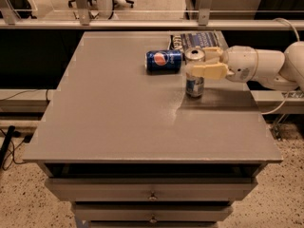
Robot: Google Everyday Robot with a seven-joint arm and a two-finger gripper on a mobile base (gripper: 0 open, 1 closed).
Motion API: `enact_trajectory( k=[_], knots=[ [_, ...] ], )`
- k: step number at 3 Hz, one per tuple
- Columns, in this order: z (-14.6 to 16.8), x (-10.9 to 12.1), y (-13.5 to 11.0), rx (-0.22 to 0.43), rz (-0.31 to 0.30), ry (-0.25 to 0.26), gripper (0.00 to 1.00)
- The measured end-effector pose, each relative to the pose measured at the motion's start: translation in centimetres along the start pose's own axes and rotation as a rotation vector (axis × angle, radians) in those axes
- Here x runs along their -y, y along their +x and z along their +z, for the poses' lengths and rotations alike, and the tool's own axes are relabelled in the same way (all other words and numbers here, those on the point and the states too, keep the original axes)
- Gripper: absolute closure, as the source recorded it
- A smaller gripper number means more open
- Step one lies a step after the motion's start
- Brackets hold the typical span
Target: Place redbull can upright
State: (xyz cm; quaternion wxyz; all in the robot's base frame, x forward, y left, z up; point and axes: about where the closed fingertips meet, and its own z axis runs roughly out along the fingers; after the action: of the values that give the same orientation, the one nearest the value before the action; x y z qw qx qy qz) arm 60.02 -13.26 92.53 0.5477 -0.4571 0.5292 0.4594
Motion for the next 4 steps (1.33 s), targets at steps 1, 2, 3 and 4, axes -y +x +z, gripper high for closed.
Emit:
enact_trajectory(
  k=[1,2,3,4],
  knots=[
    [-0.6,0.1,0.5,0.0,0.005,0.016,0.15],
    [-1.3,0.3,0.6,-0.011,0.002,0.04,0.0],
    [-2.9,-0.3,-0.8,-0.029,-0.027,0.078,0.0],
    [-6.5,-2.1,-5.6,-0.124,-0.1,0.148,0.0]
  ],
)
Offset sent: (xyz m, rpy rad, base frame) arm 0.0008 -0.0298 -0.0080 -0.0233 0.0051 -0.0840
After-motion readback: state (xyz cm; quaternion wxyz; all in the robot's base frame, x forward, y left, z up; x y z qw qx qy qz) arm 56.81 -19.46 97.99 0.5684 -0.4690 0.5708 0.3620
